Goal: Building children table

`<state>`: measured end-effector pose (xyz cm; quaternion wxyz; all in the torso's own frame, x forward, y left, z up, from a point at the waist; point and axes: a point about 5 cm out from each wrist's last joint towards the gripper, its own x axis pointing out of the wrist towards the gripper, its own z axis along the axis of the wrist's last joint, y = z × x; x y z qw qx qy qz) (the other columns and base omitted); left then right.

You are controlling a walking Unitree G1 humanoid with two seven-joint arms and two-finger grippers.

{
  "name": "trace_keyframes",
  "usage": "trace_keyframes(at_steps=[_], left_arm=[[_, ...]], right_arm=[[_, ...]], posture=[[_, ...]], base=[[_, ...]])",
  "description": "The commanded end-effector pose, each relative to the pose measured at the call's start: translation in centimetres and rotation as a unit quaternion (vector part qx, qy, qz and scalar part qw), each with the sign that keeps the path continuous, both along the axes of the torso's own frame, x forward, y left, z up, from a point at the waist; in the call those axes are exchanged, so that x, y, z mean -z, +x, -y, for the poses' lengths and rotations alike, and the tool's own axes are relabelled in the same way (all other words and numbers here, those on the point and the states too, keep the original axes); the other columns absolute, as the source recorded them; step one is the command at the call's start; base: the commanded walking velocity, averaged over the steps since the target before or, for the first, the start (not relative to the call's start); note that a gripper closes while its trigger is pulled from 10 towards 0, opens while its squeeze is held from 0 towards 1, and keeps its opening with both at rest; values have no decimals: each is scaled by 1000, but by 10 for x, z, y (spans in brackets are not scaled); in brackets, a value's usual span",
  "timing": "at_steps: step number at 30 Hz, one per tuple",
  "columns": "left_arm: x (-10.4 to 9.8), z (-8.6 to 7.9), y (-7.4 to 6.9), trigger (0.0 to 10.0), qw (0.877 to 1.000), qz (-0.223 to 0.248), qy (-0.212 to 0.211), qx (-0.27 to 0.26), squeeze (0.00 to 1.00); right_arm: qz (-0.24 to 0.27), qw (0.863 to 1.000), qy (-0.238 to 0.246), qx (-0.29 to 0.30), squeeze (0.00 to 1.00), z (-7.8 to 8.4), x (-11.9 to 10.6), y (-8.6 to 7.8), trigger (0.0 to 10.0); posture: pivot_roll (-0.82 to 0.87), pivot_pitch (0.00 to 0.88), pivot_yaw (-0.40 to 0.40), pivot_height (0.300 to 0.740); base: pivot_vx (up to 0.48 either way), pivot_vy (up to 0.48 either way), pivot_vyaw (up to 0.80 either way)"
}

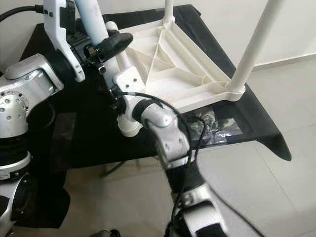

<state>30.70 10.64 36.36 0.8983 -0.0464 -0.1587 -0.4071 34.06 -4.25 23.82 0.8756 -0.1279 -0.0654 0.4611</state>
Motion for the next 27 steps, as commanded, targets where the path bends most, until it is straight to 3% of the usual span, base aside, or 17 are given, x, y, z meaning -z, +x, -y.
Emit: trace_keyframes(at_steps=[1,4,5,6,7,8,17,18,27], left_arm=[[2,2,0,0,1000,-10,-5,11,0],[4,2,-3,0,1000,-13,-2,15,0],[4,2,-3,0,1000,-13,-2,15,0],[4,2,-2,0,1000,-13,-2,15,0],[4,2,-2,0,1000,-13,-2,15,0],[3,2,-3,0,1000,-13,0,16,0],[1,3,-6,0,1000,-15,3,20,0],[1,3,-6,0,1000,-15,4,20,0],[-1,4,-5,0,1000,-15,6,22,0]], right_arm=[[8,998,-13,-55,1000,-11,-1,-4,10000],[42,984,-70,-158,1000,2,-21,9,10000],[45,982,-75,-167,1000,3,-22,10,10000],[46,981,-75,-173,502,4,-23,10,10000],[46,981,-75,-173,502,4,-23,10,10000],[37,976,-74,-200,0,7,-31,17,10000],[17,969,-69,-238,0,8,-47,29,10000],[16,967,-71,-246,0,10,-48,31,0],[14,962,-78,-260,0,14,-50,36,0]], posture=[[17,196,43,740],[27,210,47,740],[27,210,47,740],[27,210,47,740],[27,210,47,740],[40,220,50,740],[60,237,55,740],[66,241,58,740],[62,245,62,740]], base=[[0,0,0],[0,0,0],[0,0,0],[0,0,0],[0,0,0],[0,0,0],[0,0,0],[0,0,0],[0,0,0]])
